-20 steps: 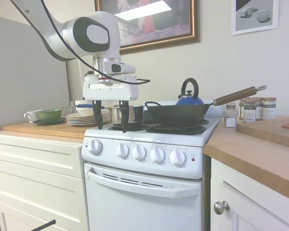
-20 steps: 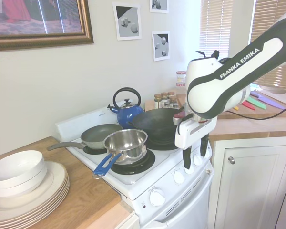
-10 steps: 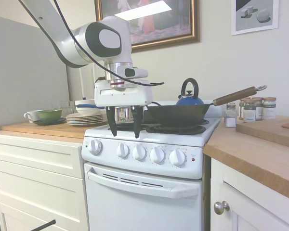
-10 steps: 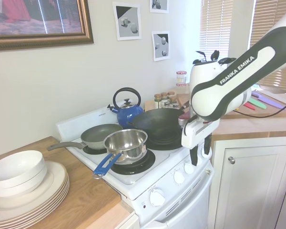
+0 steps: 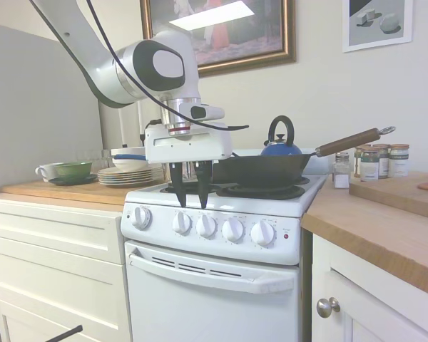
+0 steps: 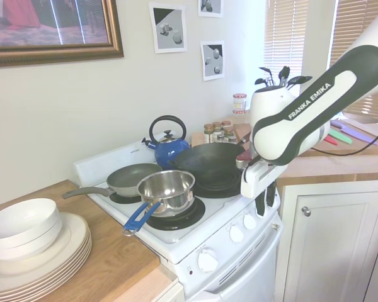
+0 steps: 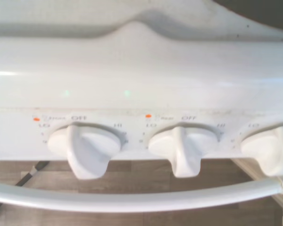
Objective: Turn on the stove on the top left
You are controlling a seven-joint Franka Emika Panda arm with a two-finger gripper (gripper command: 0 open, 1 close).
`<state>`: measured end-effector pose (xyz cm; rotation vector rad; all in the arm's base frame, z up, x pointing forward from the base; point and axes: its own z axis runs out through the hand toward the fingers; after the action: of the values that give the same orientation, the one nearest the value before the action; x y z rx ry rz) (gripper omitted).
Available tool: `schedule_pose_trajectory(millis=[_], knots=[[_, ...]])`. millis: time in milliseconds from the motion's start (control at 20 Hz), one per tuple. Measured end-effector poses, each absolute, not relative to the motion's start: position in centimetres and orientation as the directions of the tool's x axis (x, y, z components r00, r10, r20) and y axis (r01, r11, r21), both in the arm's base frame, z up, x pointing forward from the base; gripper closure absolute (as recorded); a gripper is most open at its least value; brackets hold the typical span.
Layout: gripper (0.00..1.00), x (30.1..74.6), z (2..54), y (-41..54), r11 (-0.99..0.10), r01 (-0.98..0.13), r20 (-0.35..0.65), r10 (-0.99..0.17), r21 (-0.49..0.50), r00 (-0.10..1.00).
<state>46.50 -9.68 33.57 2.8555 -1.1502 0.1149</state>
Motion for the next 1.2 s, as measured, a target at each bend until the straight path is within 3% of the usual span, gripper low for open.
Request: schedule_pose_trajectory(millis=[1200], knots=[[1.00, 50.3, 30.6, -8.6, -0.716, -0.696, 0.099, -0.690, 0.059, 0.717]])
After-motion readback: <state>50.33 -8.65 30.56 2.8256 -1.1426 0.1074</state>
